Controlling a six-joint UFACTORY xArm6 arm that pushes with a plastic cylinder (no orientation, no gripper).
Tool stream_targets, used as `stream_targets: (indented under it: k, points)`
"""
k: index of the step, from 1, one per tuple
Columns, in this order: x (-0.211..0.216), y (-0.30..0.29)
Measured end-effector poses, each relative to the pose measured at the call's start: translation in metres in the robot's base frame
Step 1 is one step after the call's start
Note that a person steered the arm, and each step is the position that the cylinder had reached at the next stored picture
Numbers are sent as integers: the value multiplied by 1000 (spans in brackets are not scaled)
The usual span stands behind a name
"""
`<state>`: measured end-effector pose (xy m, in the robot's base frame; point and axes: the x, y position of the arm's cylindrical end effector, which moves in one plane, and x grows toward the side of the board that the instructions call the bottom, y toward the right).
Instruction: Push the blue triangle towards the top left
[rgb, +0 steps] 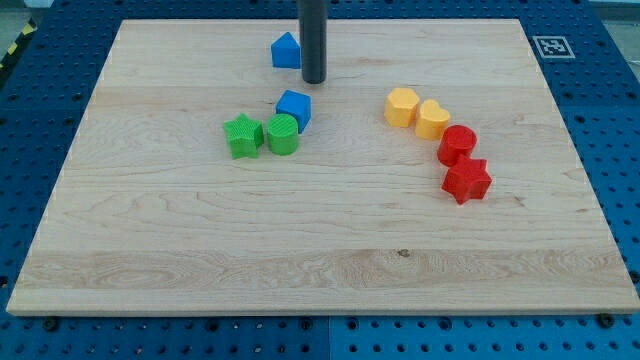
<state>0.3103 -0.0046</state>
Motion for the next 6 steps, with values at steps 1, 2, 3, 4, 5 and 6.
stream_targets:
  k: [1,2,3,4,5,6]
  points:
    - [-27,-1]
    - [-31,-22]
    - [-31,-56]
    - [-38,-88]
    - [-38,-118]
    - [-43,-139]
